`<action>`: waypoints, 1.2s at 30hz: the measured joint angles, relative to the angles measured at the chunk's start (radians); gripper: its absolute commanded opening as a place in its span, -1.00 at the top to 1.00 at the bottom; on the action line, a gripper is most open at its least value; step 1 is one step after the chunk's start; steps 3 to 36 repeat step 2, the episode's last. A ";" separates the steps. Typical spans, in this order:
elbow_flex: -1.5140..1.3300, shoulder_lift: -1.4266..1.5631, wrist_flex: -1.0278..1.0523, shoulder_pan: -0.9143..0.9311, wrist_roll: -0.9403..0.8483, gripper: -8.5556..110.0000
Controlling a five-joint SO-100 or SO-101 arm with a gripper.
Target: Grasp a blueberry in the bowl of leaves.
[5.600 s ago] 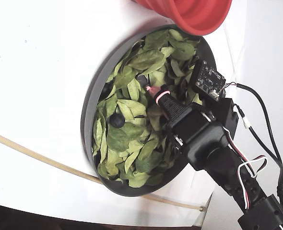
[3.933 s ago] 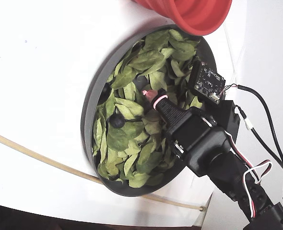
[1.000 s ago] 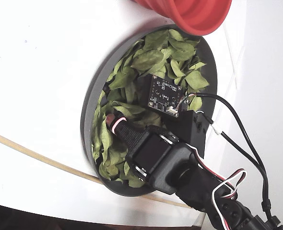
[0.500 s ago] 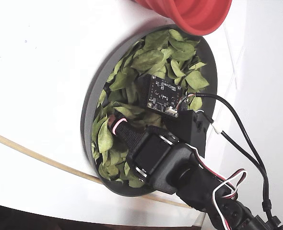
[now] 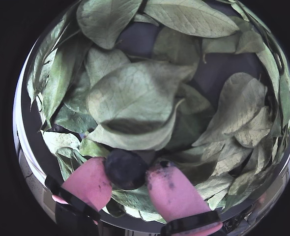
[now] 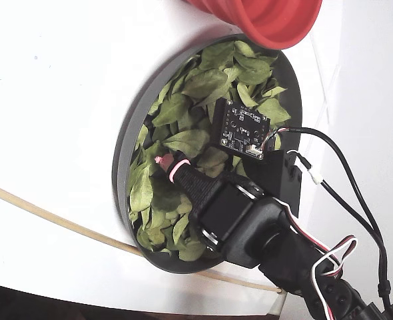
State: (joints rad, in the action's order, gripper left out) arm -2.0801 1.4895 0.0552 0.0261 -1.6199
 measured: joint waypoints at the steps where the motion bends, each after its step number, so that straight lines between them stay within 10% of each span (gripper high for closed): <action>1: 0.000 0.006 0.005 0.000 0.000 0.64; 36: 0.000 0.015 0.006 0.000 0.000 0.64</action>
